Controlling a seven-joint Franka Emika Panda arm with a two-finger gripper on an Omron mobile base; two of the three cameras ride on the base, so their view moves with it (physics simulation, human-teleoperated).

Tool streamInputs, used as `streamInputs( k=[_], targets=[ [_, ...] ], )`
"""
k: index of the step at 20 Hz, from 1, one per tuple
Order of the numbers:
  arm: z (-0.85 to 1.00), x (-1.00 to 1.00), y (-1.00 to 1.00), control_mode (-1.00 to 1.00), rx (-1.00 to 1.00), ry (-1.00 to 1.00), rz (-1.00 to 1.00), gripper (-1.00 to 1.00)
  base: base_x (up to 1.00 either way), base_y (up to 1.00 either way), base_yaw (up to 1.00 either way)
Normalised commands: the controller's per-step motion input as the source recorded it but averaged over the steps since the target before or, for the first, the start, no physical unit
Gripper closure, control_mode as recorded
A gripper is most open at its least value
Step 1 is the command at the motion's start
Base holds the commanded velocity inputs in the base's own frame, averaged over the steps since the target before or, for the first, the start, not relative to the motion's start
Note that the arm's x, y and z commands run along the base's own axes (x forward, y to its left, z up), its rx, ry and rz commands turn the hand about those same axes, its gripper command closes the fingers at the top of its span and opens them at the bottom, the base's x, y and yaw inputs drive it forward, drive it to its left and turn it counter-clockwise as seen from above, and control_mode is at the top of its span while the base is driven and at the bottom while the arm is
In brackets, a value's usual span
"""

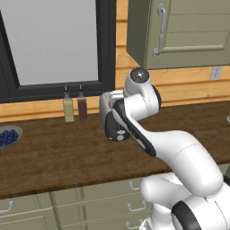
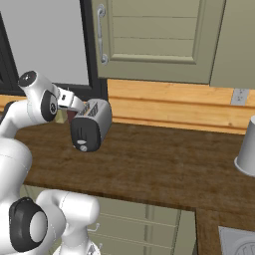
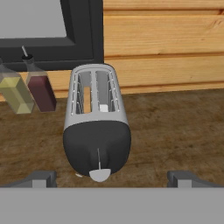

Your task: Start the toaster. Once the lever pops up, take the bread to the plate on the dining counter.

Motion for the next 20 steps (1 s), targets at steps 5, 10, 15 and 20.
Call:
streamInputs(
  k=[5,10,15,20],
  targets=[
    [0.00,0.00,0.00,-1.00,0.00,0.00,0.00,-1.00,0.00,0.00,0.00],
    [0.00,0.00,0.00,-1.00,0.00,0.00,0.00,-1.00,0.00,0.00,0.00],
    [0.00,0.00,0.00,-1.00,0.00,0.00,0.00,-1.00,0.00,0.00,0.00],
    [0.00,0.00,0.00,-1.00,0.00,0.00,0.00,-1.00,0.00,0.00,0.00]
  ],
)
